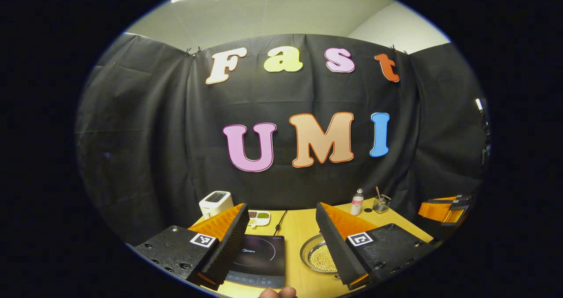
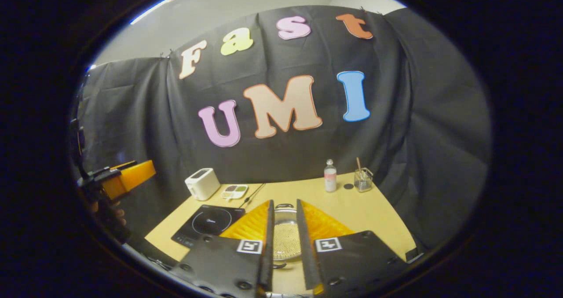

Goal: First push the handle of the pot to place it horizontally, then grasp the pot with both hands and set it on the induction cooktop.

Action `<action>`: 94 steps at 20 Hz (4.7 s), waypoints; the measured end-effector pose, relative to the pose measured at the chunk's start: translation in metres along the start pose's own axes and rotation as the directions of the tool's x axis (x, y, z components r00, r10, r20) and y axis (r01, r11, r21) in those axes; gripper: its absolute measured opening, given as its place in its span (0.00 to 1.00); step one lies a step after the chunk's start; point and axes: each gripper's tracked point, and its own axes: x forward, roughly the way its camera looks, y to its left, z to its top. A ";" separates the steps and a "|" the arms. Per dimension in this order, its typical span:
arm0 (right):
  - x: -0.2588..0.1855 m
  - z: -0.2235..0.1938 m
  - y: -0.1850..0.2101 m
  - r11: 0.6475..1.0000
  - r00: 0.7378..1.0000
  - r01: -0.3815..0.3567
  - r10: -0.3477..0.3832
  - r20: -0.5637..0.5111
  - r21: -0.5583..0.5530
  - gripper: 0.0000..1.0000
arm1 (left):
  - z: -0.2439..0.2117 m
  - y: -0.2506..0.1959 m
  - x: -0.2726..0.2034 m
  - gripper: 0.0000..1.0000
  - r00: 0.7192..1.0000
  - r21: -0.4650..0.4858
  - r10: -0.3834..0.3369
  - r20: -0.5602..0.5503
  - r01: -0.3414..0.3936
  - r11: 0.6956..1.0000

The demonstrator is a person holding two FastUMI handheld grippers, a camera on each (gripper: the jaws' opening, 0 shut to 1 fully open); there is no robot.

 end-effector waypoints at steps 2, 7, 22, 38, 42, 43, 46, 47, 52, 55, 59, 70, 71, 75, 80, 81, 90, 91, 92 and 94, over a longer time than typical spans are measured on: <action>0.017 -0.022 0.008 1.000 0.998 0.000 0.001 -0.061 0.012 0.07 | -0.002 0.006 0.009 0.93 1.000 -0.010 -0.013 0.002 0.013 1.000; 0.044 -0.103 0.063 0.990 0.948 -0.066 0.101 -0.301 0.126 0.00 | -0.021 0.040 0.033 0.93 1.000 -0.070 -0.030 -0.010 0.029 0.997; 0.073 -0.293 0.099 0.987 0.689 0.086 0.040 -0.723 0.136 0.03 | -0.069 0.121 0.074 0.91 0.998 -0.168 -0.029 -0.056 0.019 0.986; 0.082 -0.337 0.070 0.976 0.587 0.185 -0.014 -0.809 0.117 0.00 | -0.078 0.136 0.077 0.95 0.998 -0.194 0.001 -0.068 -0.014 0.981; 0.076 -0.336 0.049 0.972 0.580 0.219 -0.064 -0.812 0.080 0.02 | -0.082 0.140 0.078 0.95 0.998 -0.213 -0.002 -0.067 -0.012 0.977; 0.076 -0.335 0.045 0.970 0.580 0.229 -0.072 -0.811 0.078 0.02 | -0.082 0.140 0.079 0.95 0.998 -0.219 -0.004 -0.067 -0.011 0.976; 0.076 -0.334 0.031 0.967 0.577 0.243 -0.086 -0.812 0.070 0.02 | -0.083 0.138 0.081 0.95 0.998 -0.215 -0.006 -0.070 -0.010 0.977; 0.077 -0.334 0.026 0.967 0.575 0.245 -0.090 -0.813 0.066 0.02 | -0.083 0.138 0.081 0.95 0.997 -0.210 0.000 -0.071 -0.015 0.978; 0.084 -0.328 -0.007 0.962 0.579 0.260 -0.086 -0.811 0.083 0.03 | -0.088 0.111 0.087 0.91 0.994 -0.223 -0.010 -0.109 -0.015 0.975; 0.090 -0.325 -0.027 0.962 0.580 0.251 -0.065 -0.812 0.103 0.02 | -0.088 0.090 0.094 0.95 0.991 -0.195 -0.023 -0.132 -0.003 0.981; 0.101 -0.322 -0.055 0.963 0.582 0.236 -0.033 -0.812 0.130 0.00 | -0.093 0.058 0.100 0.91 0.985 -0.219 -0.032 -0.168 -0.006 0.976; 0.140 -0.309 -0.095 0.997 0.607 0.014 0.050 -0.793 0.073 0.03 | -0.119 0.000 0.097 0.95 0.951 -0.184 -0.001 -0.308 -0.059 0.981; 0.142 -0.308 -0.097 0.997 0.612 0.010 0.055 -0.789 0.077 0.03 | -0.121 -0.006 0.097 0.95 0.947 -0.188 -0.005 -0.321 -0.059 0.980; 0.162 -0.302 -0.111 0.998 0.631 -0.007 0.059 -0.774 0.070 0.00 | -0.134 -0.024 0.102 0.95 0.930 -0.168 -0.047 -0.364 -0.016 0.986; 0.176 -0.295 -0.121 0.995 0.642 0.047 0.033 -0.766 0.082 0.02 | -0.182 -0.045 0.111 0.96 0.869 -0.299 -0.187 -0.458 0.047 0.953; 0.174 -0.295 -0.122 0.995 0.640 0.057 0.022 -0.768 0.076 0.02 | -0.192 -0.044 0.116 0.96 0.855 -0.330 -0.199 -0.479 0.035 0.943; 0.185 -0.232 -0.138 0.974 0.756 0.206 -0.095 -0.648 0.097 0.07 | -0.275 -0.050 0.134 0.96 0.690 -0.390 -0.342 -0.638 0.094 0.916; 0.190 -0.229 -0.137 0.973 0.760 0.207 -0.096 -0.643 0.100 0.12 | -0.284 -0.052 0.134 0.95 0.669 -0.392 -0.348 -0.657 0.092 0.915; 0.197 -0.229 -0.134 0.973 0.759 0.205 -0.087 -0.645 0.110 0.32 | -0.292 -0.054 0.135 0.95 0.648 -0.394 -0.356 -0.673 0.093 0.914; 0.204 -0.235 -0.131 0.972 0.746 0.213 -0.095 -0.659 0.101 0.72 | -0.303 -0.063 0.138 0.94 0.615 -0.398 -0.379 -0.691 0.114 0.910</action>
